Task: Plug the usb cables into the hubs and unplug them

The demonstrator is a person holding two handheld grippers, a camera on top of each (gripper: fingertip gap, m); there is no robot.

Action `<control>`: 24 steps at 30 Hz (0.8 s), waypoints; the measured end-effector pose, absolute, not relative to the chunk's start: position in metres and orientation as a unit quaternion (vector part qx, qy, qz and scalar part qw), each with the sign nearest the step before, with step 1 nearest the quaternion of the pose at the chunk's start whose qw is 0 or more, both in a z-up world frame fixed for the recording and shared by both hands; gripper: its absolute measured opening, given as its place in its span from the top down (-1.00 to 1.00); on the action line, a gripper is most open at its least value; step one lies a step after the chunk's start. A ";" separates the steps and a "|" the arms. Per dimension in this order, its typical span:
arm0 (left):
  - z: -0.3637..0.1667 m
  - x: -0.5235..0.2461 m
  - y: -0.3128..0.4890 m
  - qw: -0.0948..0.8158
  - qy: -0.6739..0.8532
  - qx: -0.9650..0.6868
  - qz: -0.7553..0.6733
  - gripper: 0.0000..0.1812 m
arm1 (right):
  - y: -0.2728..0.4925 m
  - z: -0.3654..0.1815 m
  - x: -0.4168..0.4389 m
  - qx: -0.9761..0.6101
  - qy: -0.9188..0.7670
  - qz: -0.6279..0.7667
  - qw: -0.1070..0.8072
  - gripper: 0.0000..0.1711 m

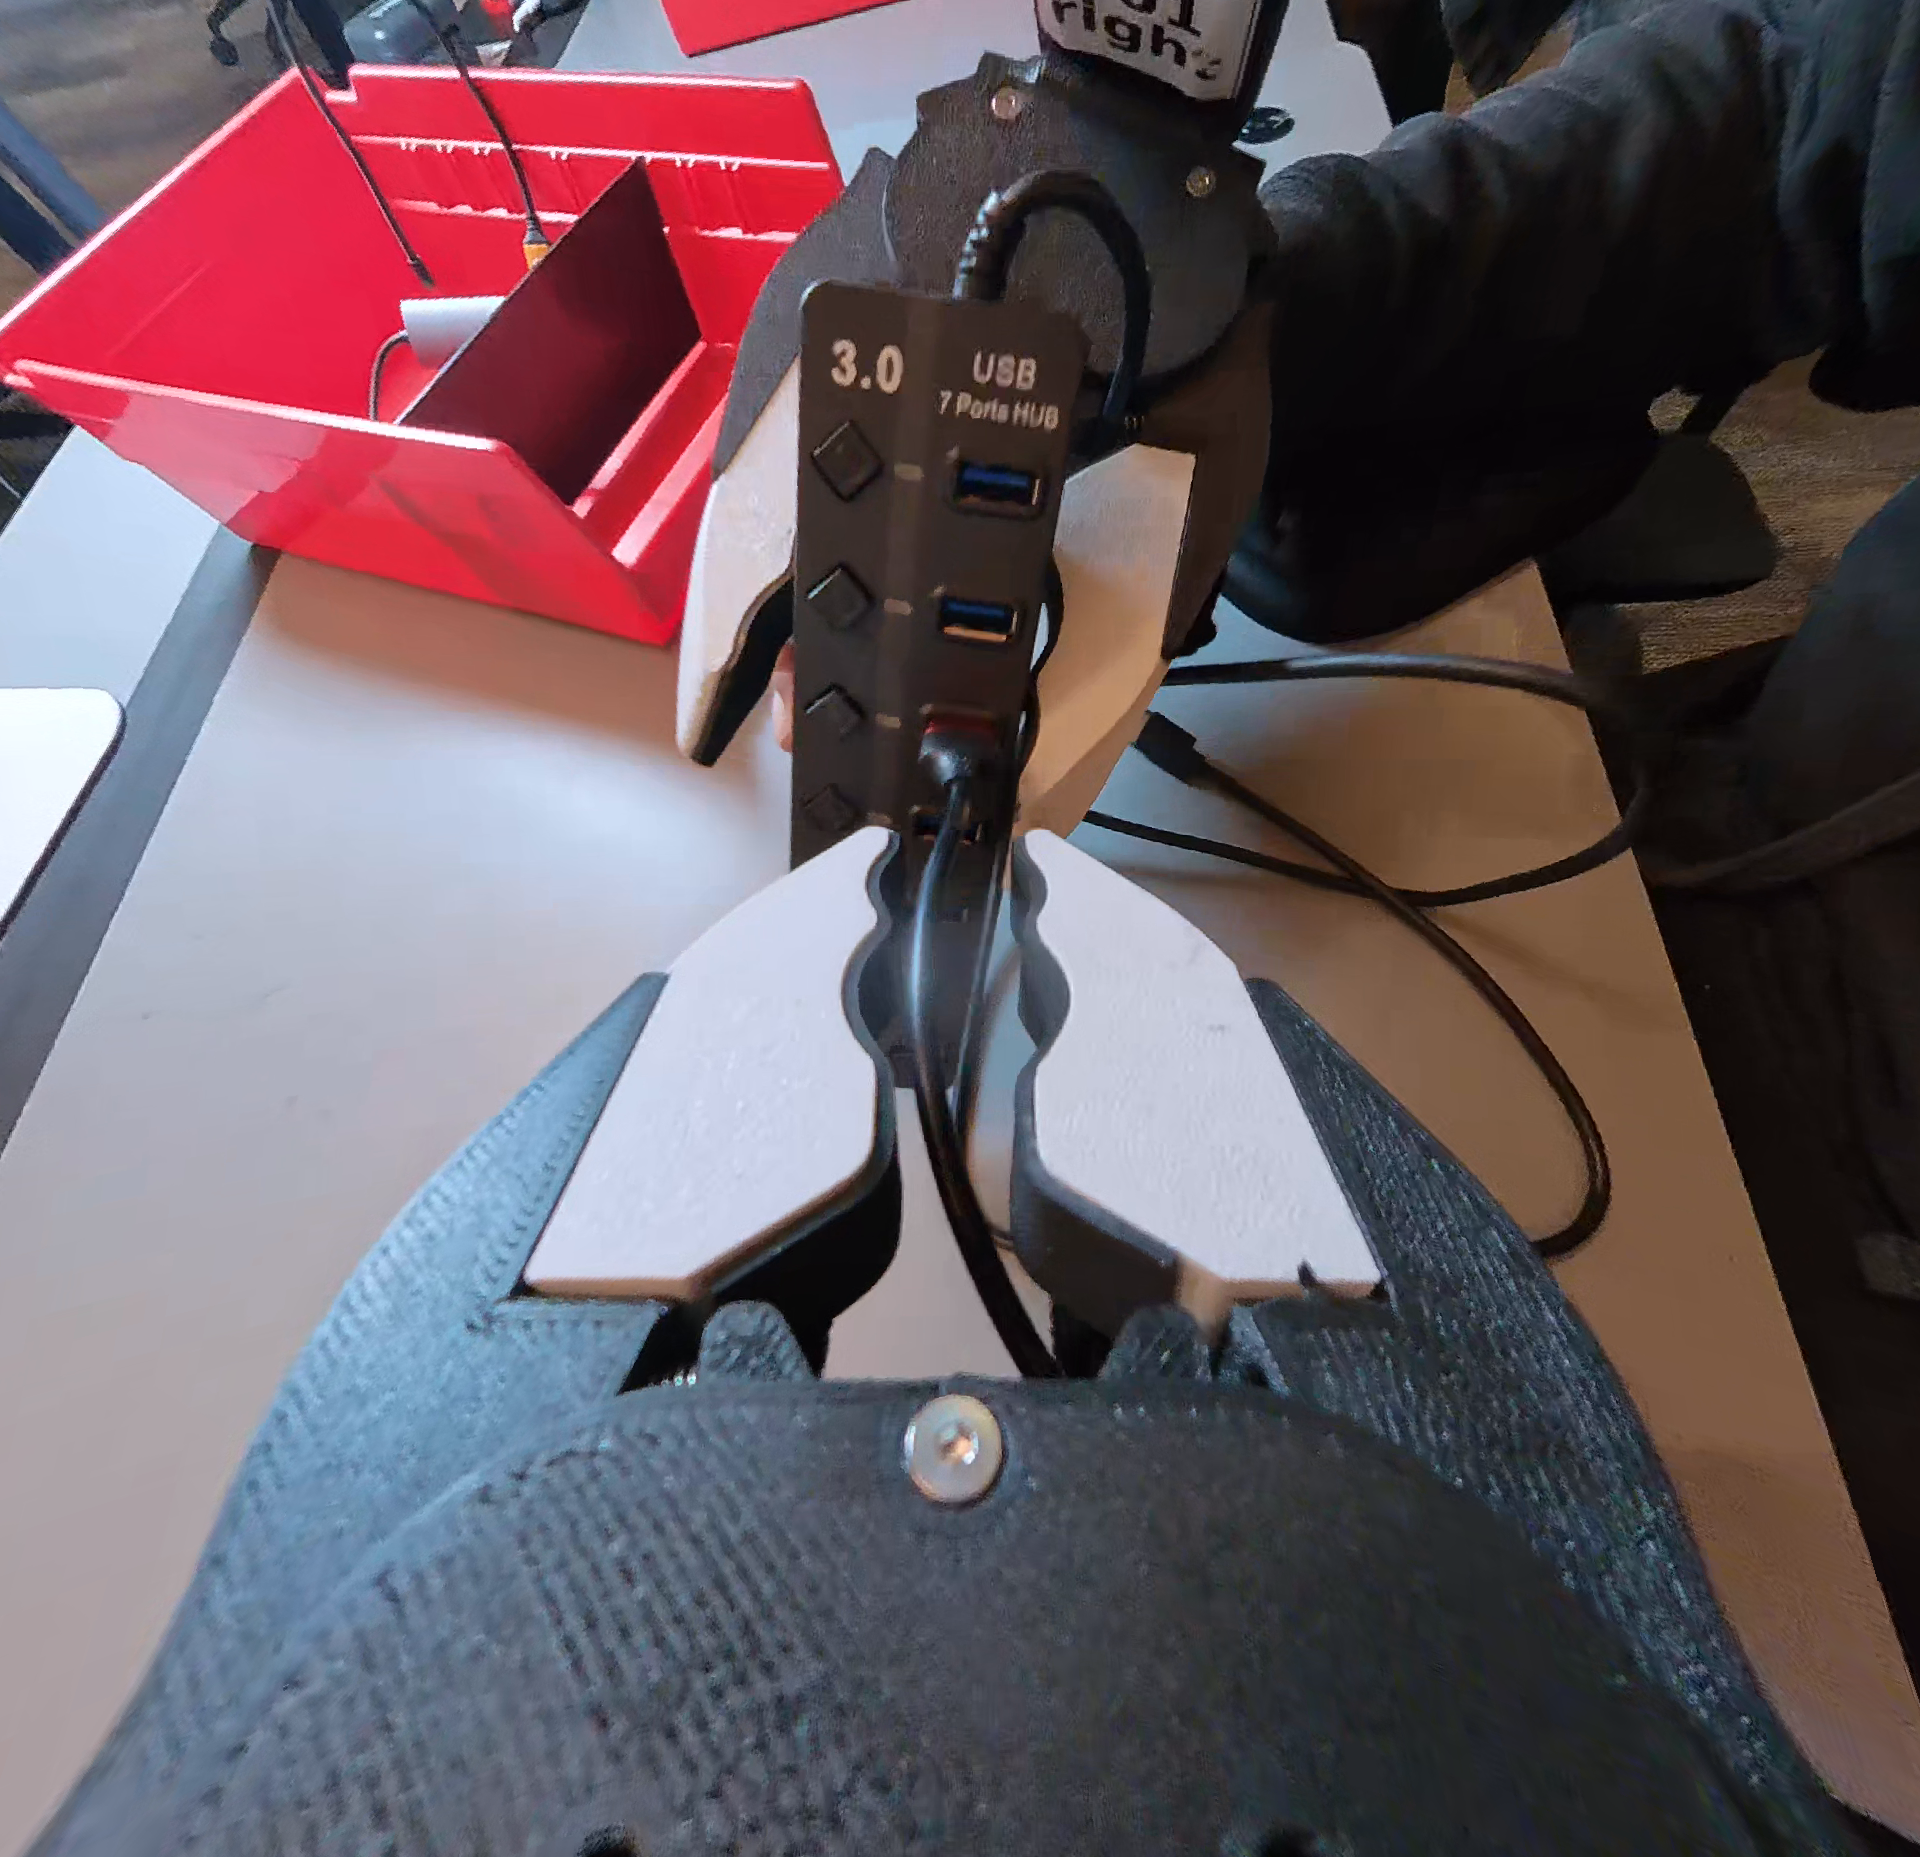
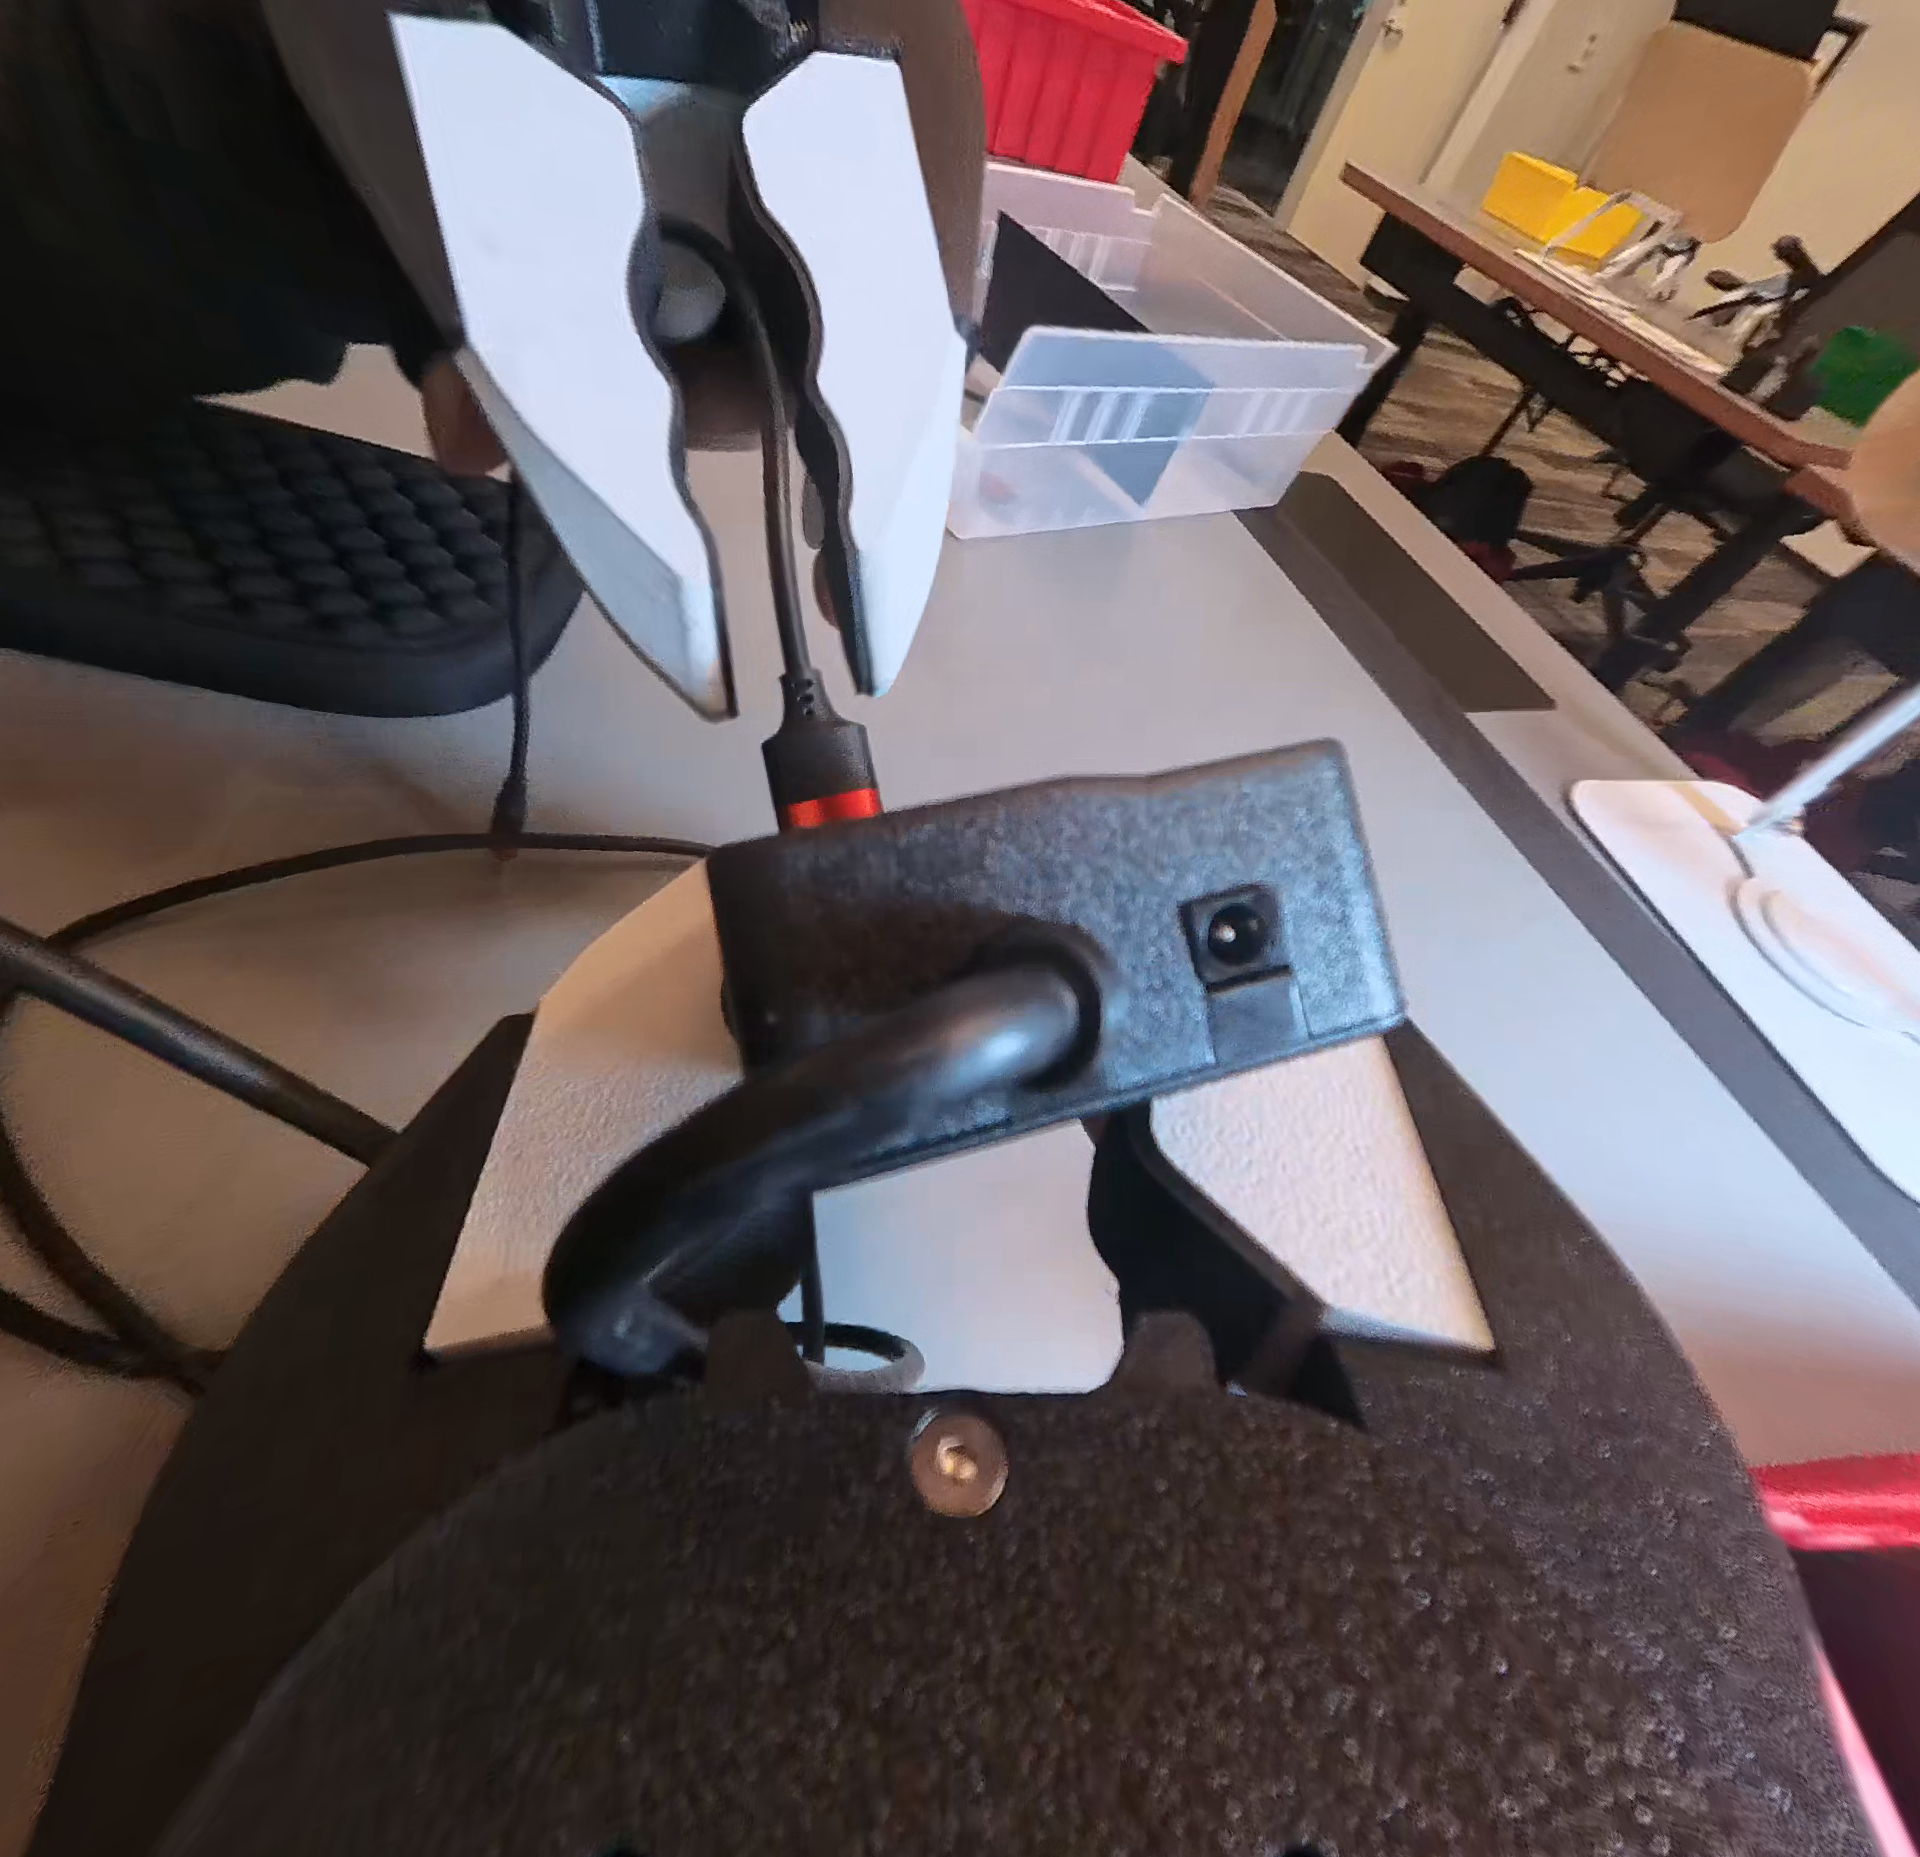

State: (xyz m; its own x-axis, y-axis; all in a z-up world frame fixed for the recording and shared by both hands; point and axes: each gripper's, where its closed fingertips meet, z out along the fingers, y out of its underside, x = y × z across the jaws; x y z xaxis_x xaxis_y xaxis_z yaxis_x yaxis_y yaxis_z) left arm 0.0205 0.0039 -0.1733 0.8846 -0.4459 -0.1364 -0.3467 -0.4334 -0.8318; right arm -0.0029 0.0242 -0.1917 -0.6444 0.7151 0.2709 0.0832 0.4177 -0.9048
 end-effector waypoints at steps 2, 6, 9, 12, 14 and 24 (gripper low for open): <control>-0.170 0.024 0.005 0.488 0.237 -0.838 -0.058 0.82 | 0.025 -0.192 -0.005 -0.261 -0.774 0.457 0.351 0.22; -0.169 0.024 0.011 0.509 0.229 -0.828 -0.050 0.87 | 0.026 -0.189 -0.004 -0.273 -0.770 0.454 0.357 0.22; -0.171 0.025 0.016 0.523 0.223 -0.822 -0.041 0.87 | 0.026 -0.188 -0.004 -0.275 -0.769 0.452 0.359 0.21; -0.170 0.025 0.017 0.535 0.221 -0.815 -0.031 0.88 | 0.027 -0.187 -0.004 -0.279 -0.765 0.458 0.356 0.21; -0.171 0.025 0.018 0.539 0.216 -0.813 -0.034 0.89 | 0.028 -0.188 -0.004 -0.280 -0.766 0.456 0.356 0.21; -0.178 0.021 0.021 0.558 0.180 -0.809 -0.028 0.88 | 0.031 -0.195 -0.009 -0.297 -0.760 0.459 0.351 0.21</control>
